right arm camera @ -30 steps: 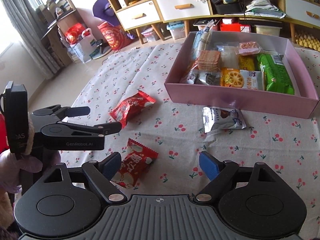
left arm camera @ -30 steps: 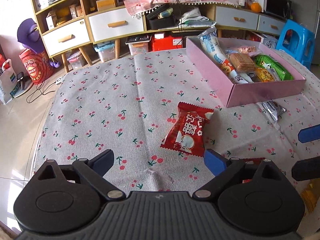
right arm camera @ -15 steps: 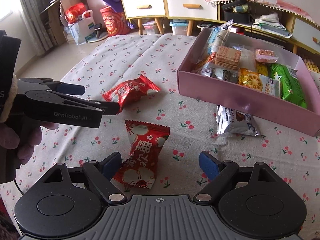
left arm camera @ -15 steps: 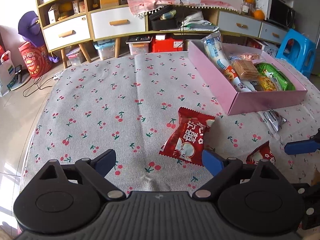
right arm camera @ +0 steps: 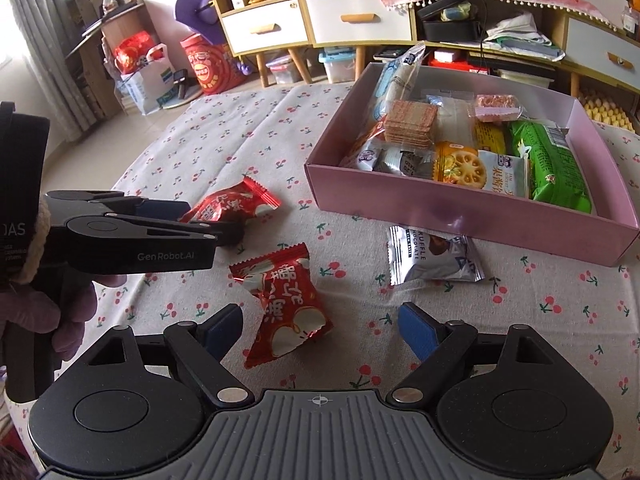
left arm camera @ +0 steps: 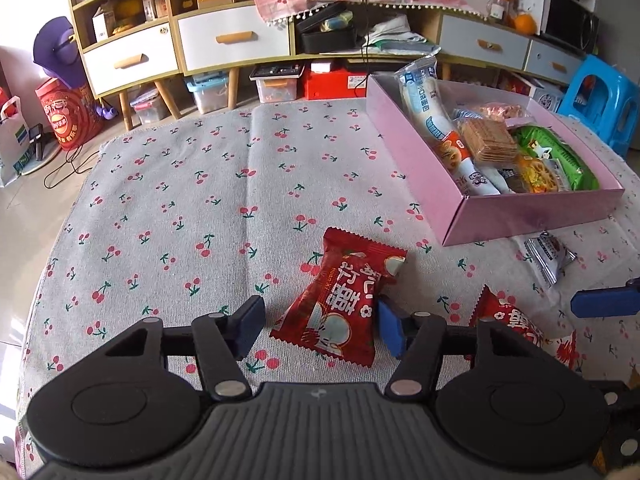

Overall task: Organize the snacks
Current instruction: 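Grasp a red candy packet with the left gripper while the right gripper grasps the other red packet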

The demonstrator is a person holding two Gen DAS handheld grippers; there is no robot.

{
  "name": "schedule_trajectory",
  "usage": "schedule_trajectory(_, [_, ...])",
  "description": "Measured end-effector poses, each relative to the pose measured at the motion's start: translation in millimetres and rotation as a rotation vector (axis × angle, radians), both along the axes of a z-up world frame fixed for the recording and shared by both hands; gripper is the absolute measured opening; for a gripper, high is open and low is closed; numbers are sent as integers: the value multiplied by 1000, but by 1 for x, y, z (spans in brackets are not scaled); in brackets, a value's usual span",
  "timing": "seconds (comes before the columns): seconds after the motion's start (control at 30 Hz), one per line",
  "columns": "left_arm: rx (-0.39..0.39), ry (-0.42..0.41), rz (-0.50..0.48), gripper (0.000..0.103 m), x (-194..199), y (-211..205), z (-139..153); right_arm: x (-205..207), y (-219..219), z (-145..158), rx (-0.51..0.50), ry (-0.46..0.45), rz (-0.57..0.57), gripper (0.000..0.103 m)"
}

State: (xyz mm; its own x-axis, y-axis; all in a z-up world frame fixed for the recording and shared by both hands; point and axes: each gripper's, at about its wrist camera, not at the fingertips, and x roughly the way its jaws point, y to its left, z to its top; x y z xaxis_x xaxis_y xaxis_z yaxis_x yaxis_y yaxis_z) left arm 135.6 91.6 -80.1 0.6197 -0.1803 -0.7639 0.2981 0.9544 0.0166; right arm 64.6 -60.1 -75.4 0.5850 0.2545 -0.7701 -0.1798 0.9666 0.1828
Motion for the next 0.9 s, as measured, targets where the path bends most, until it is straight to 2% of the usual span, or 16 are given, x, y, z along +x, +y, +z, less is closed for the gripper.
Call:
schedule_trajectory(0.1, [-9,22,15,45,1,2,2,1,8,-2,-15,-14,38,86])
schedule_trajectory(0.33, [-15,70,65,44,3,9,5,0,19,-8,-78,-41,84,82])
schedule_trajectory(0.53, [-12,104,126,44,5,13,8,0,23,-11,-111,-63,97,72])
schedule_trajectory(0.63, [-19,114,131,44,5,14,8,1,25,-11,-126,-72,109,62])
schedule_trajectory(0.73, [-28,120,129,43,4,15,8,1,26,-11,-148,-85,114,44])
schedule_trajectory(0.9, [-35,119,133,43,3,13,9,4,22,-7,-117,-72,105,39])
